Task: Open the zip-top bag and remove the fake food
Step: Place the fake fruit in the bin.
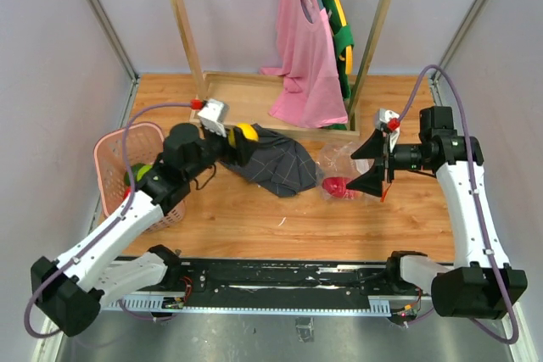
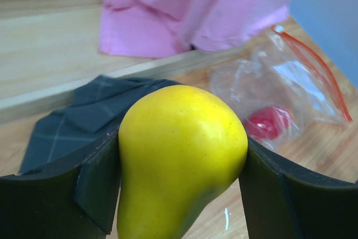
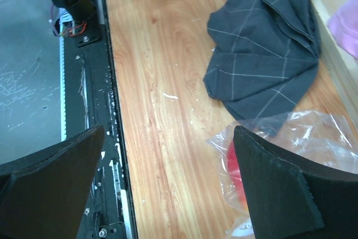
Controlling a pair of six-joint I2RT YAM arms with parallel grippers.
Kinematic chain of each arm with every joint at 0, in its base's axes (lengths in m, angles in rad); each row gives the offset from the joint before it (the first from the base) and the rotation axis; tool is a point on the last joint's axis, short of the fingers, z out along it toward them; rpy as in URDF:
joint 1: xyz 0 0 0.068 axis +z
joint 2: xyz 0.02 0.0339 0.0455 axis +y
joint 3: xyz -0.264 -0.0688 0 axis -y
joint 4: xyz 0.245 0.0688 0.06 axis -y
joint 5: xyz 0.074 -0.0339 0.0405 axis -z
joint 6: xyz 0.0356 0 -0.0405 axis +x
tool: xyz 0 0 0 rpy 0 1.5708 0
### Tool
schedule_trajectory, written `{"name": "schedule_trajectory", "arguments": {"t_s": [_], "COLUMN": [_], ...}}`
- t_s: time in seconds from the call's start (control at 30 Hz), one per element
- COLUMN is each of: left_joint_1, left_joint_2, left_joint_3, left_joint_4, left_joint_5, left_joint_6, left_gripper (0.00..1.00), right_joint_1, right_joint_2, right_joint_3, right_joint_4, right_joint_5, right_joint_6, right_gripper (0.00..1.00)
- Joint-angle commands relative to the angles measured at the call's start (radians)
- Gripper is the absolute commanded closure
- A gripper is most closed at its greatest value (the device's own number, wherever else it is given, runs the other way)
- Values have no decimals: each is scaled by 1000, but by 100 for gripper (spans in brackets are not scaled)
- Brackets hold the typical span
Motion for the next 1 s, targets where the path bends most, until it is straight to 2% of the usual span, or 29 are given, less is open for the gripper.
{"name": "schedule_trajectory", "arguments": {"t_s": [0.0,0.17,0.37,0.63,0.8,0.97], "left_joint_1": [237,503,686,871,995,1037], "left_joint_2": [-39,-59,-72,-77,-67,-31], "left_joint_3": [50,68,86,65,23,-15], "left_joint_4": [-182,-243,-268,-272,-236,-222], "left_joint_5": [184,295,277,203,209,127], "left_joint_6": [-174,-212,-246,-290,-353,-429], "left_gripper": [100,100,100,99,99,95], "right_joint_1": [-98,-212,-279,-282,-281,-281], "right_joint_2": [25,77,87,86,79,77], "right_joint_3": [-30,-69,-112,-122,-130,-132], "right_joint_4": [14,17,21,22,23,23], "right_joint_5": [-47,-138,-129,-97,-97,-94], "right_joint_6": [-31,-61,-88,-95,-96,-94], "right_gripper": [2,2,2,2,2,2]}}
